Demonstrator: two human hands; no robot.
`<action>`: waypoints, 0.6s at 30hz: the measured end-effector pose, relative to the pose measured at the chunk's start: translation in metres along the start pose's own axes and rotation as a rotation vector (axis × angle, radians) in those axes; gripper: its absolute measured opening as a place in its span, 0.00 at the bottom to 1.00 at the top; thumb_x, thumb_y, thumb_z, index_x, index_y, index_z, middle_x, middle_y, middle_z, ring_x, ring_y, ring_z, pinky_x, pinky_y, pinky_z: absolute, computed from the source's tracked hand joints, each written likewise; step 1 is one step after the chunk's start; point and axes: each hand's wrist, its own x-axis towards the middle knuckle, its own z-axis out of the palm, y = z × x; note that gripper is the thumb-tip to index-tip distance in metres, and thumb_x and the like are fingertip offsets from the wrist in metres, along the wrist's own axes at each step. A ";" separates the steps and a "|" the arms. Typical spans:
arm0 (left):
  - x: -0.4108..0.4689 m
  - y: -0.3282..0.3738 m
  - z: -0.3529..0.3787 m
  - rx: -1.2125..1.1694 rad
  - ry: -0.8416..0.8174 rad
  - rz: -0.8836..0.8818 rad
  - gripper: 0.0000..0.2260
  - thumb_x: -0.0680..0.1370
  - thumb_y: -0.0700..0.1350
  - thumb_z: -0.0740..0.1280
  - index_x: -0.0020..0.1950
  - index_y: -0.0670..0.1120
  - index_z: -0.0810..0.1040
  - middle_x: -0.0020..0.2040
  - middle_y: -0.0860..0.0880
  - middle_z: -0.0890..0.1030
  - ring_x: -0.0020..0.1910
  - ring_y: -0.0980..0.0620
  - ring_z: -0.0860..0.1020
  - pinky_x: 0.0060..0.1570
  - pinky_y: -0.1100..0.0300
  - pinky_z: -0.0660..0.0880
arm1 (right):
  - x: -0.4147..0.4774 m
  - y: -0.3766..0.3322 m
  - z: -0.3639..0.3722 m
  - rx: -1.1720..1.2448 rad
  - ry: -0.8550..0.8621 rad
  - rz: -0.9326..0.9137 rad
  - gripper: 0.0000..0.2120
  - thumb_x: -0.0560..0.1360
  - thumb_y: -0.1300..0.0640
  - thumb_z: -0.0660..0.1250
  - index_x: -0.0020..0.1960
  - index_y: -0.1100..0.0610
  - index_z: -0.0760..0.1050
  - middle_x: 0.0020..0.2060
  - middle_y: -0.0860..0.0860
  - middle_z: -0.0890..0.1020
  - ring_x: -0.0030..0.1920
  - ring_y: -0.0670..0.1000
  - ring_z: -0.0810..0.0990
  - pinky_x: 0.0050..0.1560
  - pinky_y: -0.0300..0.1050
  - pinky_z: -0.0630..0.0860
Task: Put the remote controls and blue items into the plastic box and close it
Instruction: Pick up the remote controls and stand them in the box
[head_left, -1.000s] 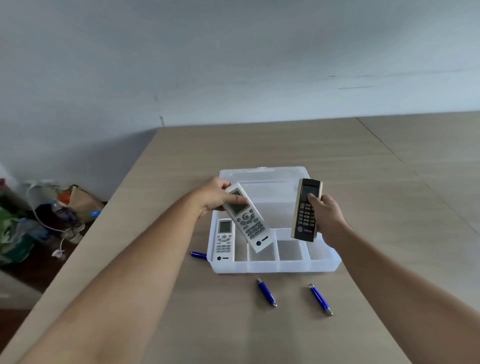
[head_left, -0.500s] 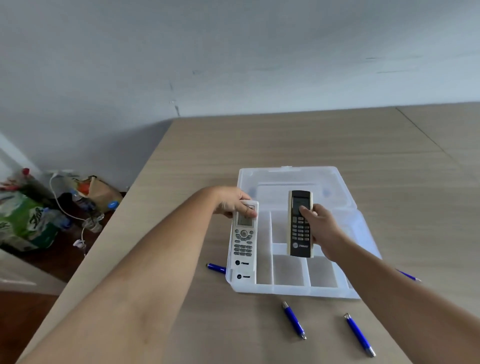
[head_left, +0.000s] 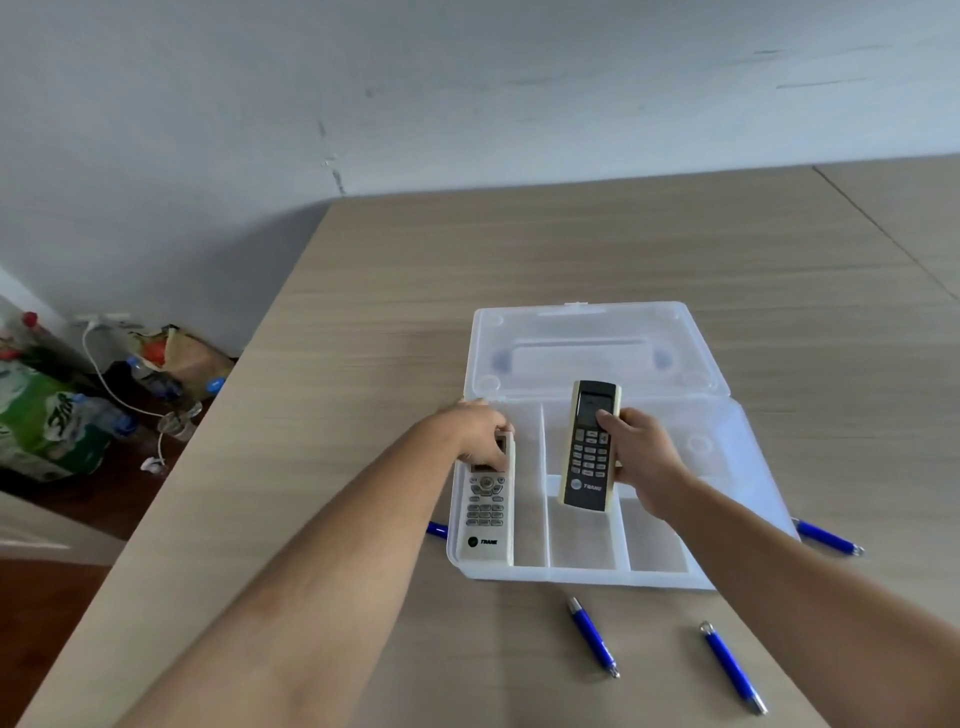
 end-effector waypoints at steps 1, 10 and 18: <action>-0.001 0.001 0.005 0.050 0.029 -0.005 0.26 0.72 0.53 0.68 0.71 0.55 0.71 0.73 0.45 0.67 0.75 0.46 0.61 0.71 0.49 0.62 | 0.000 0.001 0.000 0.005 -0.002 0.001 0.10 0.79 0.56 0.61 0.39 0.56 0.72 0.34 0.53 0.78 0.32 0.52 0.77 0.42 0.51 0.78; -0.011 0.005 0.033 0.197 0.165 -0.004 0.41 0.67 0.63 0.71 0.76 0.51 0.62 0.71 0.48 0.70 0.72 0.47 0.66 0.70 0.49 0.61 | -0.007 -0.001 -0.001 -0.073 0.013 -0.038 0.11 0.78 0.57 0.63 0.37 0.56 0.73 0.34 0.54 0.80 0.33 0.53 0.78 0.39 0.48 0.77; -0.028 -0.012 0.036 0.020 0.301 0.030 0.37 0.74 0.63 0.64 0.79 0.50 0.58 0.78 0.49 0.61 0.78 0.48 0.58 0.75 0.49 0.55 | -0.010 -0.020 0.012 -0.306 0.004 -0.193 0.16 0.76 0.56 0.65 0.63 0.52 0.71 0.39 0.56 0.84 0.34 0.53 0.79 0.38 0.45 0.77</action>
